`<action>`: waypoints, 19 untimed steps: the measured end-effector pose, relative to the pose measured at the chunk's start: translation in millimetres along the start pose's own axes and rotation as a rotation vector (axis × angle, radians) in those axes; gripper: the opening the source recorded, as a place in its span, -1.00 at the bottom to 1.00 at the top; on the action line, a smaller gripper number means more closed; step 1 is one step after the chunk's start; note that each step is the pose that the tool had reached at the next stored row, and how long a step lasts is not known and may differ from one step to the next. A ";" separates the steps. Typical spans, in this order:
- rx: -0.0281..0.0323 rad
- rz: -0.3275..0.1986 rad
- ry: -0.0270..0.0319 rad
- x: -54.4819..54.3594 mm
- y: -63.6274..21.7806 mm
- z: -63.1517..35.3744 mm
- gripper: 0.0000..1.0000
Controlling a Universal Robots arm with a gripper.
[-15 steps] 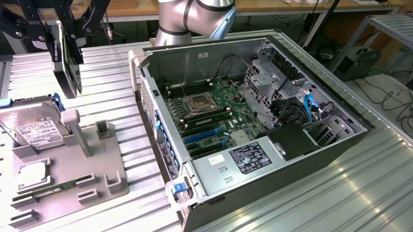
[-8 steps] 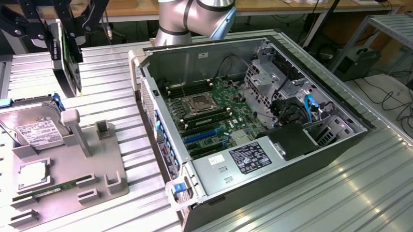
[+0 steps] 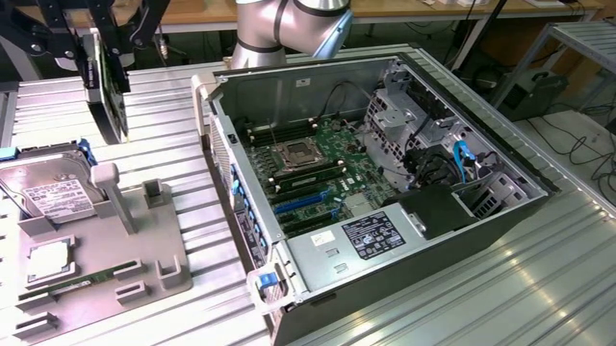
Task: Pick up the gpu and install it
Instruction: 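Pick up the gpu and move the gpu toward the slot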
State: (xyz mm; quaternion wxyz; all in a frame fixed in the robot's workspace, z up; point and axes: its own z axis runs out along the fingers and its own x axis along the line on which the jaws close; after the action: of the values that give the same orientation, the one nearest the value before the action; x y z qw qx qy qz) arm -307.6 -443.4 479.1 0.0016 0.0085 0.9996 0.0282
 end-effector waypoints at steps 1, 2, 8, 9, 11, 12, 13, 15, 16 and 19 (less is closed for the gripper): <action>0.0001 0.000 0.0001 -0.2 0.0 0.0 -0.44; -0.0001 0.000 -0.0001 -0.8 0.0 0.1 -0.44; 0.0000 0.000 0.0000 -7.7 0.1 0.1 -0.44; 0.0000 0.000 0.0001 -9.0 0.1 0.1 -0.44; -0.0001 0.000 0.0000 -12.0 0.1 0.2 -0.44; 0.0000 0.000 0.0000 -12.9 0.1 0.2 -0.44; 0.0000 0.000 0.0000 -14.3 0.2 0.2 -0.44; 0.0000 0.000 0.0000 -16.0 0.2 0.4 -0.44; 0.0000 0.000 -0.0001 -16.8 0.2 0.5 -0.44; 0.0001 0.000 0.0000 -19.3 0.2 0.7 -0.44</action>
State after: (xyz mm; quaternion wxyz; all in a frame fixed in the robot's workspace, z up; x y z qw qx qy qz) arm -288.3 -443.4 478.5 0.0016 0.0085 0.9996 0.0282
